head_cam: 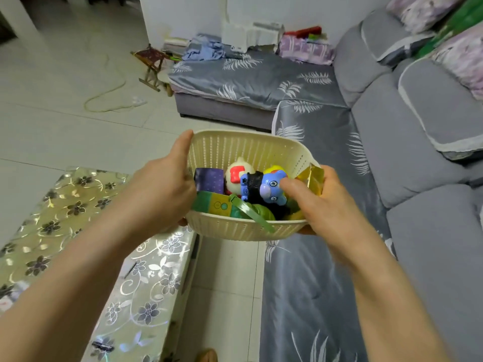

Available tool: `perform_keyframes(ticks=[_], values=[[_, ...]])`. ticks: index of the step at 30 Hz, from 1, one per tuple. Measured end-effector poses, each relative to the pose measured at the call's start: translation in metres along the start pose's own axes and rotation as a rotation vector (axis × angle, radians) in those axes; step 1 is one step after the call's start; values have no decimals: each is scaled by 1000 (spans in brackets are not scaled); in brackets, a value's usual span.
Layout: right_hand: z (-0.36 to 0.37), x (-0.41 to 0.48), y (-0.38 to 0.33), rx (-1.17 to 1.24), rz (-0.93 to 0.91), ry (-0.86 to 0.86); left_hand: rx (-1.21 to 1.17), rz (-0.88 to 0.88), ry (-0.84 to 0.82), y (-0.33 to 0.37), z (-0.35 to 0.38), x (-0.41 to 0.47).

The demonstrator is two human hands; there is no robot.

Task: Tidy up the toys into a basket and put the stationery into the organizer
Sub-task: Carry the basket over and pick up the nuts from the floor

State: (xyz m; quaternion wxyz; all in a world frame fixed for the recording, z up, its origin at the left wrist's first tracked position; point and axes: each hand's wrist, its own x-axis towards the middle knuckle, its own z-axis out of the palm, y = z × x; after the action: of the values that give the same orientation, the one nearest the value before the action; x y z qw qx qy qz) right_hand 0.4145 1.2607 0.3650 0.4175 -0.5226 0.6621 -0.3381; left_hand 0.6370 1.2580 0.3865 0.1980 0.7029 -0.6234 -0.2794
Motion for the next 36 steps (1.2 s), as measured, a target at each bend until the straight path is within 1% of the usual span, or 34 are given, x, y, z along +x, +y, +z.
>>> perform_keyframes(ticks=[8,12,17,20,22,24,31,36], values=[[14,112,-17,-72,-43,-117,20,-96,31,-1,-9,85],[12,186,-45,-115,-88,-201,41,-166,108,13,-14,138],[21,265,-77,-149,-161,-279,-24,-243,160,20,-29,199],[37,313,-95,-155,-194,-333,-96,-262,190,13,-38,239],[51,359,-110,-145,-203,-368,-154,-275,232,5,-47,282],[68,399,-128,-161,-228,-391,-167,-274,250,-4,-55,321],[123,521,-205,-215,-299,-435,-180,-352,344,-24,-110,441],[163,589,-253,-266,-418,-495,-179,-411,429,-37,-147,505]])
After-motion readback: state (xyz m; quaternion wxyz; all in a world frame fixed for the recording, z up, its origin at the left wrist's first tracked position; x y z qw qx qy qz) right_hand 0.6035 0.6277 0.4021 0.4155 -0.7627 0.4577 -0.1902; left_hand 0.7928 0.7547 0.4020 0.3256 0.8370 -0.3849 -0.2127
